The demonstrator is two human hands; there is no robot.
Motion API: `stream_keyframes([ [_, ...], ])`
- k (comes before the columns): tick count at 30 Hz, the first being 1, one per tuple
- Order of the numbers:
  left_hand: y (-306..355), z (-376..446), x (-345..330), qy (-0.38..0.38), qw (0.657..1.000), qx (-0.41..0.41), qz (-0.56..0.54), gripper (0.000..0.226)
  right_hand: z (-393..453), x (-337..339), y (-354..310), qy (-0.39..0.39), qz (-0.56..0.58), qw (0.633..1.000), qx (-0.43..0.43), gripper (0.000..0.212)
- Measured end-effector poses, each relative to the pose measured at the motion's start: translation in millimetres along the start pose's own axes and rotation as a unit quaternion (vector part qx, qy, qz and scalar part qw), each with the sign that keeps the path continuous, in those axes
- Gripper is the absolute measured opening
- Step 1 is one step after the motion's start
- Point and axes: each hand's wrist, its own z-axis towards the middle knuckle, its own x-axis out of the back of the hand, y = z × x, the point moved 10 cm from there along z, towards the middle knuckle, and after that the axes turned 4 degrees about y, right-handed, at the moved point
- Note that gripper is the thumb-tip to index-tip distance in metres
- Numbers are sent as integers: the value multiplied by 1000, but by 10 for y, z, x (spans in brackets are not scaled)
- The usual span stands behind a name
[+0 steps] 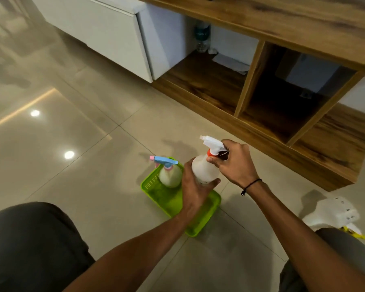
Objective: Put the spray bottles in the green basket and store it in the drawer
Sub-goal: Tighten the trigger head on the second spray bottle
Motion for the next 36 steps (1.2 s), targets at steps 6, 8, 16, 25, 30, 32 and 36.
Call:
stream_keyframes([
  [6,-341,-326,255,104,989,100,-34,96,-78,-391,-256,-81,-25,996,40,38],
  [8,-447,-434,319,122,983,138,-17,98,-132,-527,-318,-103,-40,993,48,38],
  [16,-653,-395,391,52,973,219,47,72,-365,-1019,-284,-168,-76,982,51,31],
  [25,-845,-383,277,9,966,257,42,31,-516,-1213,50,-200,-74,977,5,29],
  [30,-924,-423,311,25,961,267,64,35,-546,-1241,108,-222,-87,971,12,37],
  [32,-973,-434,351,19,957,276,87,35,-548,-1252,93,-237,-89,967,19,37],
  [36,-1008,-419,541,26,948,295,115,31,-498,-1225,-17,-268,-116,955,50,48],
])
